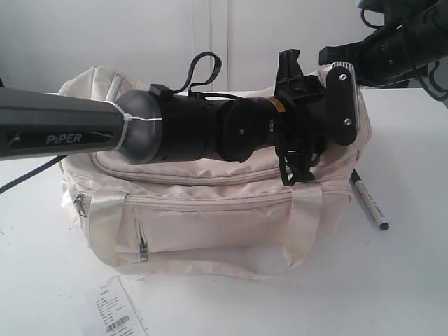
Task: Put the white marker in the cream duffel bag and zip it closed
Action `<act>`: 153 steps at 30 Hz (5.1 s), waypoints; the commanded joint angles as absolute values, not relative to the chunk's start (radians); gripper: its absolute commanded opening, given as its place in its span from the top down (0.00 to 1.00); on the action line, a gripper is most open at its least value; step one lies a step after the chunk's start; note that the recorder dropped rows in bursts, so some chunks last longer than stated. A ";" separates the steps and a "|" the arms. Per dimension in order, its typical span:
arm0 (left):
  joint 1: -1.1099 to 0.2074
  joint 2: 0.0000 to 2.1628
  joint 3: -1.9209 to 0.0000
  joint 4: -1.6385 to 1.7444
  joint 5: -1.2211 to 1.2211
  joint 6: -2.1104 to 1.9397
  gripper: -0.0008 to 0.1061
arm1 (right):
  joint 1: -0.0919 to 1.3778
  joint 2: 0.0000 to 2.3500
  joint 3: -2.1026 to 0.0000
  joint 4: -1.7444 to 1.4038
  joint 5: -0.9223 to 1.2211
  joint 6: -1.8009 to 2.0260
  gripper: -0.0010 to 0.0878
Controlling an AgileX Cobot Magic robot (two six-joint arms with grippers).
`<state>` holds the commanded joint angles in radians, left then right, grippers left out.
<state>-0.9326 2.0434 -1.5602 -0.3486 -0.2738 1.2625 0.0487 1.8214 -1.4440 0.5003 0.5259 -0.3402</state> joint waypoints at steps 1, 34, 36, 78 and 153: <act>-0.933 2.043 -1.560 -0.347 -0.249 1.262 0.43 | 0.049 1.821 -1.444 0.500 0.526 -0.340 0.99; -0.933 2.118 -1.644 -0.272 -0.228 1.232 0.99 | 0.049 1.821 -1.444 0.498 0.525 -0.340 0.99; -0.933 2.098 -1.644 -0.272 -0.205 1.232 0.99 | 0.049 1.821 -1.444 0.498 0.525 -0.340 0.99; -0.931 1.945 -1.644 -0.283 0.143 0.909 0.99 | 0.049 1.821 -1.444 0.498 0.525 -0.340 0.99; -0.932 1.861 -1.644 -0.283 0.375 0.679 0.99 | 0.049 1.821 -1.444 0.498 0.525 -0.340 0.99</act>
<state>-0.9323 1.8614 -1.6440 -0.2832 0.3747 0.6790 0.0487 1.8214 -1.4440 0.4984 0.5254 -0.3402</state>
